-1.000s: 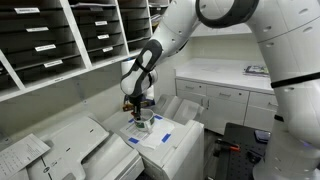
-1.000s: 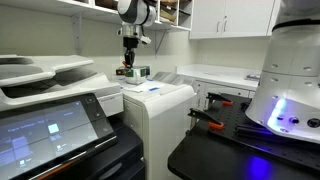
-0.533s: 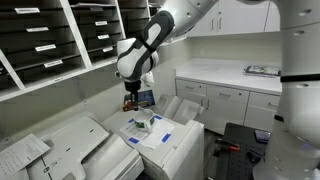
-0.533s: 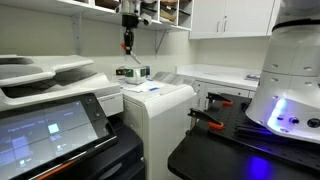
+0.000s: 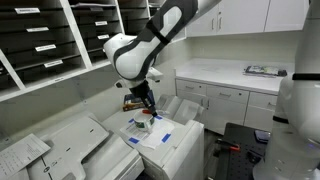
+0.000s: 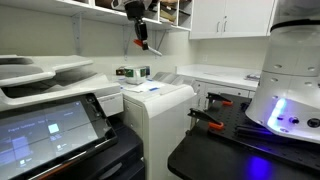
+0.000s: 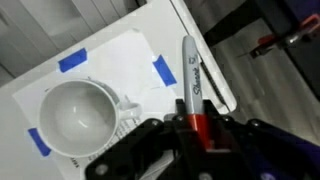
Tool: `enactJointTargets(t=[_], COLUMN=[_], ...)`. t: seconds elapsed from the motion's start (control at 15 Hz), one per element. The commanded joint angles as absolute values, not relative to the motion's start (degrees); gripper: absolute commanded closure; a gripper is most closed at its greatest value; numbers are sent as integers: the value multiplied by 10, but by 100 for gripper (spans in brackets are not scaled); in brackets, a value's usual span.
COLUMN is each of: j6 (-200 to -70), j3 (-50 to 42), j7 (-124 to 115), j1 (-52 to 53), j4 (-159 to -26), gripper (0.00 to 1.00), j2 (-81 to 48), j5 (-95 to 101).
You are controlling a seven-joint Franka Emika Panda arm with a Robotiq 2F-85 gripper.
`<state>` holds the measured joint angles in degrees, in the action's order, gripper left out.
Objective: Remove the marker from the mug and put it on the copier
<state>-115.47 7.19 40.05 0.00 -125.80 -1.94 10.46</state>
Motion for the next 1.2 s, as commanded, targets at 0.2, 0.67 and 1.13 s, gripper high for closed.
enactJointTargets(t=[0.2, 0.67, 1.13], j6=[-1221, -1249, -1276], j3=[71, 70, 103], j7=[402, 363, 439], j1=[36, 47, 1], j4=[-1263, -1238, -1251], gripper=[94, 52, 7], j2=[-117, -212, -148], j5=[160, 245, 134])
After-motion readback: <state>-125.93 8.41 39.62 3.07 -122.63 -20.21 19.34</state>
